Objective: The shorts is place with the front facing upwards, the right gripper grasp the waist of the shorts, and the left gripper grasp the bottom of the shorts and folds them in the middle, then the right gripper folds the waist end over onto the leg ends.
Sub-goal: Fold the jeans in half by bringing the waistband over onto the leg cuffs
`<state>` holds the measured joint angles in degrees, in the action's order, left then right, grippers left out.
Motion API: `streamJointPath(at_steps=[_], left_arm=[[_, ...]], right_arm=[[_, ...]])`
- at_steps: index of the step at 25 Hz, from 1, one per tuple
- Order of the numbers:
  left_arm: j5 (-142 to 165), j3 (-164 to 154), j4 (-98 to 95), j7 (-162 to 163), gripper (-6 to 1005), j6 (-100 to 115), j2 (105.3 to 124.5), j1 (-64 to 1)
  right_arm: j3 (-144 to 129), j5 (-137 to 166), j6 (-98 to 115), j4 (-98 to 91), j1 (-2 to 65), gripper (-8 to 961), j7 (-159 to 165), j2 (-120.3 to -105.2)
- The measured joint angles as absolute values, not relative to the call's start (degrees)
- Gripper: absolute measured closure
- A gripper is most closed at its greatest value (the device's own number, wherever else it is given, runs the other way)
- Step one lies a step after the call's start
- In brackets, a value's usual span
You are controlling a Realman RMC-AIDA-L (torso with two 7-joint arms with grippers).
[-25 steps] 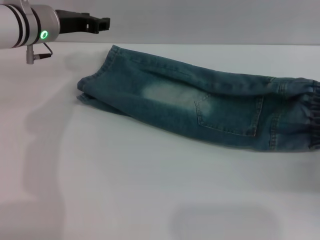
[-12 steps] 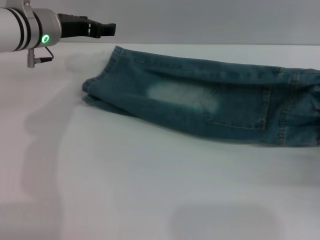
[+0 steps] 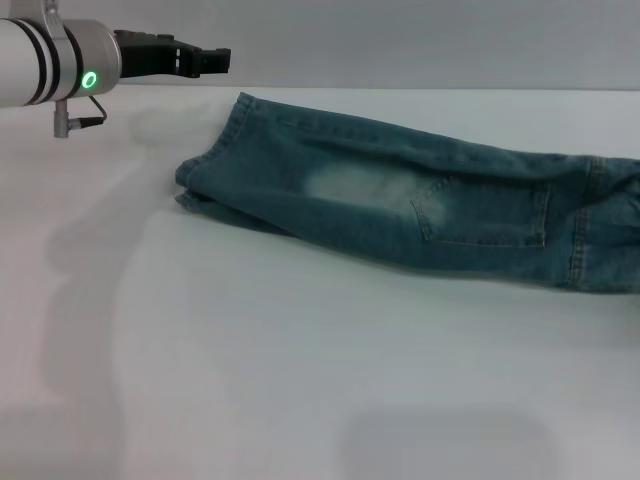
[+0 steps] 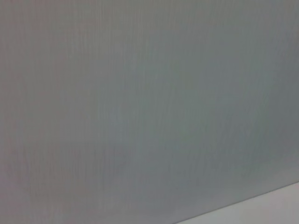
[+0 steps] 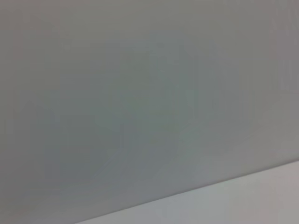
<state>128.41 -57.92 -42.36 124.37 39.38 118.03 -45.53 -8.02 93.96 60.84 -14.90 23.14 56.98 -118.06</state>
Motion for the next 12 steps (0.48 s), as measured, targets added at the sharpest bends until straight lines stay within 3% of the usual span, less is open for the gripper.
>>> streamJointPath(at_steps=[3, 12], left_arm=[[128.35, -57.92, -42.36, 124.36, 151, 39.38, 118.03, -45.48], [127.99, -57.92, -42.36, 124.36, 151, 39.38, 118.03, -44.82]], right_arm=[[-7.78, 93.81, 60.36, -15.1, 23.15, 953, 57.37, -117.91], [-7.66, 93.54, 60.61, -17.13, 22.02, 517, 57.93, -118.04]])
